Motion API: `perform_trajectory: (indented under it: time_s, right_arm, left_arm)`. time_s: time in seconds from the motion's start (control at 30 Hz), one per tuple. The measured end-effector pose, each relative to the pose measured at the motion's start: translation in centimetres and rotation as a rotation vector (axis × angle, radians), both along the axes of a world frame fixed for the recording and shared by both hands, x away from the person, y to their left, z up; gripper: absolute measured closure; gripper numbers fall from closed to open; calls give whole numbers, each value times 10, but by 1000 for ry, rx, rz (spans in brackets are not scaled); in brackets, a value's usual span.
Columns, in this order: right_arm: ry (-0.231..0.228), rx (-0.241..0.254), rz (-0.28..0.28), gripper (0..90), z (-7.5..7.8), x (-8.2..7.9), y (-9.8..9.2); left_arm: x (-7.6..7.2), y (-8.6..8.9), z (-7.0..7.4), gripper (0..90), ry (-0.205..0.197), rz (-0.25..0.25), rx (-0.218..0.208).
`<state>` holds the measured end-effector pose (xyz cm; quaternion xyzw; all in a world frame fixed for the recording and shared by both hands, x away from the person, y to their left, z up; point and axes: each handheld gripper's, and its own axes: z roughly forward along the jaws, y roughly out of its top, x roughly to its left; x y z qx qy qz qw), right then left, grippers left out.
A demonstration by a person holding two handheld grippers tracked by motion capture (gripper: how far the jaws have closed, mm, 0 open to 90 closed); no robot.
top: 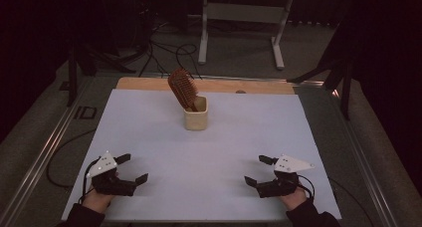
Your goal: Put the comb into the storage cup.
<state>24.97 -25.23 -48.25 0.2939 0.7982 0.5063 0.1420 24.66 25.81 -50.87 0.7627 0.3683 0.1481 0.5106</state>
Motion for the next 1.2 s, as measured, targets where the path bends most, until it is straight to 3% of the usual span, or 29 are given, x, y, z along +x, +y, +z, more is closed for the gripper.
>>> perform_trajectory:
  time_s: [0.27,0.4,0.43,0.63,1.2]
  right_arm:
    - [0,-5,-1,97,-2,2,-1]
    - [5,-7,-2,97,-2,1,0]
    - [2,-8,-1,97,-2,1,-1]
    - [0,-9,4,97,-3,2,-1]
    - [9,-15,10,97,-5,4,3]
  left_arm:
    - [-7,10,-4,1,-19,22,10]
    - [-6,11,-6,1,-6,23,-29]
    - [-7,11,-7,1,-16,21,-1]
    - [-9,8,-6,1,-27,8,22]
    - [-11,11,-5,1,-26,5,8]
